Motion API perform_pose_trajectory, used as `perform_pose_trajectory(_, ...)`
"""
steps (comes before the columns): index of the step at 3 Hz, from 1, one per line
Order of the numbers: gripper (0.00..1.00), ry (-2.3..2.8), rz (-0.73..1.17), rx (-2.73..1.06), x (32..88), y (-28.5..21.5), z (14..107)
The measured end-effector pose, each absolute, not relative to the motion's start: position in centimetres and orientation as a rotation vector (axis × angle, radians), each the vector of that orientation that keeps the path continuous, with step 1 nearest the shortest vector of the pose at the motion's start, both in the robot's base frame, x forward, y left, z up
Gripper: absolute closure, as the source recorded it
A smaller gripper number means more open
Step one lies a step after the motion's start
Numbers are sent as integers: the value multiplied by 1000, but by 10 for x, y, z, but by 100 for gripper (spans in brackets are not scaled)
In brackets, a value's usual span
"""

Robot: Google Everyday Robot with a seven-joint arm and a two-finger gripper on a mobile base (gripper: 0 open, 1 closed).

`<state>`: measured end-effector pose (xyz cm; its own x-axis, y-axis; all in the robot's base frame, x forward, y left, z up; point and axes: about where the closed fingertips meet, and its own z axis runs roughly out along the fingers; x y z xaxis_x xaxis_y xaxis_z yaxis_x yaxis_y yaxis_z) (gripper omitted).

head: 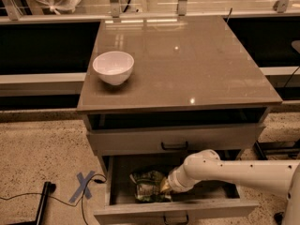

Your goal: Pick green jalapeno chip bag from middle drawer and place on counter

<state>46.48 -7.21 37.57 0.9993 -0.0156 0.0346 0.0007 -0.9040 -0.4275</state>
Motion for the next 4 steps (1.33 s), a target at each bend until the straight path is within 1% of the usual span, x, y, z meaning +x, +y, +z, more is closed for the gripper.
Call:
perform_pose_trajectory(1, 89, 48, -43, -2583, 468, -65, 383)
perform_pose_trajectory(2, 100, 63, -90, -2414, 468, -66, 412)
perform_pose_trajectory(3, 100, -2, -231, -2226, 457, -87, 471)
perform_pose_trajectory(4, 100, -61, -316, -2159, 446, -102, 507)
